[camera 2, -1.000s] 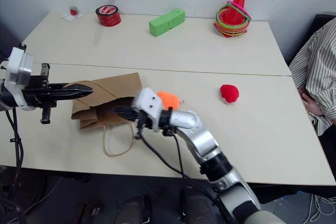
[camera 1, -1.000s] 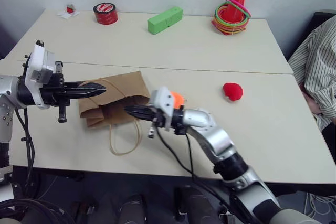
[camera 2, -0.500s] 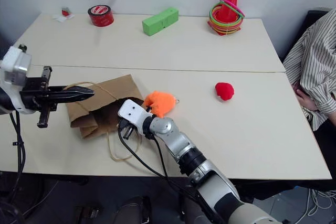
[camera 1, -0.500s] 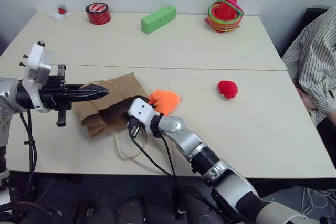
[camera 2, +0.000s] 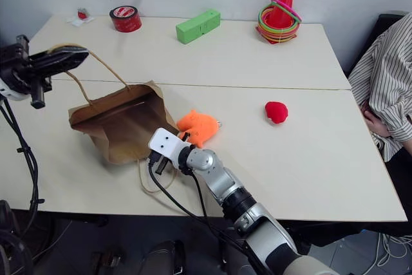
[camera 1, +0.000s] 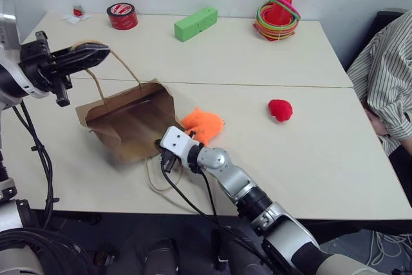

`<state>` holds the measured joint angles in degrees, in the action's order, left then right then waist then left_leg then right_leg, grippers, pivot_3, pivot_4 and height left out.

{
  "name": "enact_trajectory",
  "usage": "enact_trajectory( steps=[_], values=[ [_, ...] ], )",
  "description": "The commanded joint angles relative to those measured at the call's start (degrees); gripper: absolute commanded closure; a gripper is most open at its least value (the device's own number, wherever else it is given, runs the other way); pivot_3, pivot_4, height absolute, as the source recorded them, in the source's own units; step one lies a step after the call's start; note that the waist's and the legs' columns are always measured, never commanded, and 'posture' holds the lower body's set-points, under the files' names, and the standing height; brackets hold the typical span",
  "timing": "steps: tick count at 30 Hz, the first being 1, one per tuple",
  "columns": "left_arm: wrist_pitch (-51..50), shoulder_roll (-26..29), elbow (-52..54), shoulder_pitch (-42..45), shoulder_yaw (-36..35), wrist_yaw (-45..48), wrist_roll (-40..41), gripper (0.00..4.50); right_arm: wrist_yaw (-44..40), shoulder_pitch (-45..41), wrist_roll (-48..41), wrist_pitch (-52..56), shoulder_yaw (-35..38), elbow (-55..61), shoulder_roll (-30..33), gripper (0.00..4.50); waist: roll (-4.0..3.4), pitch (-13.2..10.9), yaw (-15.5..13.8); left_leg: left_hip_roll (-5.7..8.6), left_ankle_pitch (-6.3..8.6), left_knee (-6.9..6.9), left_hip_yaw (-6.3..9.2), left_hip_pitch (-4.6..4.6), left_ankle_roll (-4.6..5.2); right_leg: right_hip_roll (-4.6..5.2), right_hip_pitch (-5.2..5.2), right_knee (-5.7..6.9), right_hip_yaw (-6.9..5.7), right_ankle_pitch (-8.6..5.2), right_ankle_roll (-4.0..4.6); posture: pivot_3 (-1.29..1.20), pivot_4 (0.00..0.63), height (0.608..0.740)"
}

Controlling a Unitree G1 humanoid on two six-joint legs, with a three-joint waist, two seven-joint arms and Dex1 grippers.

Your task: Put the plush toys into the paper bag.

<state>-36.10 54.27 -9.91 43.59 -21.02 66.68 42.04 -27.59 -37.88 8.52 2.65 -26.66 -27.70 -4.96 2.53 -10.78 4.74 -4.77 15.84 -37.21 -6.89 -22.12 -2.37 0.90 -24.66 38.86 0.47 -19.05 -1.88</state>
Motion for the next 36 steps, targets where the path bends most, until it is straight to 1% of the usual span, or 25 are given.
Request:
enact_trajectory(
  steps=[1, 7, 8, 11, 12, 14, 17, 19, 21, 22, 25, 28, 31, 33, 34, 36],
  values=[
    [-1.29, 0.19, 1.03, 1.24, -1.43, 0.04, 2.3, 4.5, -0.78, 0.76, 0.32, 1.06, 1.04, -1.13, 1.4, 4.47, 0.0, 0.0, -0.01, 0.0, 0.0, 0.0, 0.0, 0.0, 0.0, 0.01, 0.0, 0.0, 0.0, 0.0, 0.0, 0.0, 0.15, 0.74],
    [-3.19, -1.23, 2.14, 0.28, -2.09, -1.56, 3.47, 4.5, -2.53, 0.54, -0.52, 0.56, 1.96, -1.35, 2.1, 4.47, 0.01, 0.01, -0.05, 0.01, -0.01, -0.02, 0.01, 0.0, 0.0, 0.01, 0.01, 0.02, -0.01, 0.0, 0.0, 0.0, 0.15, 0.74],
    [-2.82, -1.22, 3.68, -1.84, -1.1, -0.71, 2.67, 4.5, -5.66, 1.36, -3.79, -0.87, 3.07, 0.93, 1.91, 4.47, 0.02, 0.01, -0.03, 0.01, -0.01, -0.03, 0.01, 0.0, 0.0, 0.01, 0.01, 0.02, -0.01, 0.0, 0.0, 0.0, 0.15, 0.74],
    [-1.78, -1.43, 6.49, -5.61, 0.46, 0.41, 1.28, 4.5, -9.98, 3.19, -11.03, -2.0, 6.87, 6.74, 1.27, 4.47, 0.0, 0.0, -0.02, 0.0, 0.0, 0.02, 0.0, -0.01, 0.0, 0.01, 0.01, 0.0, 0.0, 0.0, 0.0, 0.0, 0.15, 0.74],
    [-1.41, -1.63, 6.92, -6.23, 0.53, 0.25, 1.18, 4.5, -11.71, 3.86, -13.01, -1.06, 7.6, 8.8, 1.6, 4.31, 0.01, -0.01, -0.03, -0.01, 0.0, 0.01, 0.02, -0.03, 0.0, 0.0, 0.0, -0.01, -0.02, 0.0, 0.0, 0.0, 0.15, 0.74],
    [-0.65, -2.08, 7.57, -7.45, 0.7, 0.0, 1.01, 4.5, -17.41, 5.84, -17.38, -0.51, 8.28, 14.65, 3.7, 3.93, 0.02, -0.01, -0.09, -0.03, -0.01, -0.01, 0.05, -0.06, -0.01, -0.01, -0.01, 0.0, -0.03, 0.0, 0.0, 0.0, 0.15, 0.74],
    [0.18, -2.1, 8.16, -8.84, 1.14, 0.11, 0.48, 4.5, -24.31, 9.6, -25.29, 1.05, 10.62, 24.28, 7.47, 2.9, 0.01, -0.01, -0.2, -0.02, 0.0, 0.0, 0.06, -0.05, 0.0, -0.01, 0.01, -0.01, -0.03, 0.0, 0.0, 0.0, 0.15, 0.74],
    [0.59, -2.14, 8.55, -9.59, 1.1, 0.08, 0.34, 4.5, -28.31, 13.34, -30.51, 3.25, 13.1, 31.6, 12.22, 2.21, 0.0, -0.02, -0.2, -0.02, 0.0, 0.02, 0.06, -0.05, 0.0, -0.02, 0.01, -0.02, -0.04, 0.0, 0.0, 0.0, 0.15, 0.74],
    [0.78, -2.13, 8.74, -10.13, 0.74, -0.04, 0.45, 4.5, -28.4, 17.68, -34.43, 5.5, 18.01, 37.41, 17.07, 1.51, -0.02, -0.03, -0.37, -0.02, 0.01, 0.04, 0.06, -0.04, 0.01, -0.01, 0.01, -0.06, -0.04, 0.0, 0.0, 0.0, 0.15, 0.74],
    [0.89, -2.04, 8.82, -10.48, 0.51, 0.01, 0.55, 4.5, -27.78, 20.03, -34.92, 5.42, 20.6, 39.16, 19.53, 1.19, -0.02, -0.03, -0.47, -0.01, 0.01, 0.05, 0.06, -0.03, 0.02, -0.01, 0.03, -0.08, -0.04, 0.0, 0.0, 0.0, 0.15, 0.74],
    [1.15, -1.77, 9.04, -11.37, -0.07, -0.07, 0.69, 4.5, -28.02, 28.49, -32.5, 2.03, 27.47, 40.0, 27.93, 0.08, -0.01, -0.03, -1.05, 0.02, 0.02, 0.04, 0.06, -0.03, 0.03, -0.01, 0.04, -0.14, -0.03, 0.0, -0.01, 0.0, 0.15, 0.74],
    [1.2, -1.75, 9.23, -12.15, -0.67, -0.33, 0.91, 4.5, -25.62, 35.23, -30.92, 0.68, 33.07, 38.12, 32.44, 0.03, -0.02, -0.03, -1.39, 0.03, 0.02, 0.07, 0.03, 0.02, 0.04, -0.09, 0.06, -0.19, 0.02, 0.0, 0.0, 0.0, 0.15, 0.74],
    [1.22, -1.8, 9.36, -12.67, -0.84, -0.4, 1.03, 4.5, -24.93, 38.51, -29.34, -0.89, 34.87, 36.66, 34.64, 0.03, -0.04, -0.04, -1.33, 0.03, 0.01, 0.07, 0.0, 0.06, 0.01, -0.26, 0.07, -0.16, 0.11, 0.02, 0.02, 0.0, 0.15, 0.74],
    [1.14, -1.85, 9.38, -12.61, -0.48, -0.3, 1.03, 4.5, -24.13, 37.37, -30.75, 1.23, 34.23, 37.56, 34.17, 0.03, -0.05, -0.05, -1.17, 0.03, 0.01, 0.07, -0.01, 0.12, 0.01, -0.31, 0.08, -0.1, 0.15, 0.02, 0.03, 0.0, 0.15, 0.74],
    [1.09, -1.86, 9.35, -12.38, -0.1, -0.18, 0.95, 4.5, -23.38, 34.68, -32.93, 4.85, 33.11, 38.43, 33.21, 0.03, -0.05, -0.05, -1.02, 0.01, 0.01, 0.07, -0.02, 0.15, 0.01, -0.34, 0.09, -0.08, 0.16, 0.04, 0.06, 0.0, 0.15, 0.74],
    [0.93, -1.62, 9.21, -11.94, 0.69, 0.33, 0.72, 4.5, -23.07, 29.14, -34.43, 11.0, 29.88, 38.82, 32.36, 0.03, -0.07, -0.07, -0.35, -0.03, -0.05, 0.06, -0.03, 0.19, -0.09, -0.35, 0.09, 0.01, 0.19, 0.06, 0.09, 0.0, 0.15, 0.74]
  ],
)
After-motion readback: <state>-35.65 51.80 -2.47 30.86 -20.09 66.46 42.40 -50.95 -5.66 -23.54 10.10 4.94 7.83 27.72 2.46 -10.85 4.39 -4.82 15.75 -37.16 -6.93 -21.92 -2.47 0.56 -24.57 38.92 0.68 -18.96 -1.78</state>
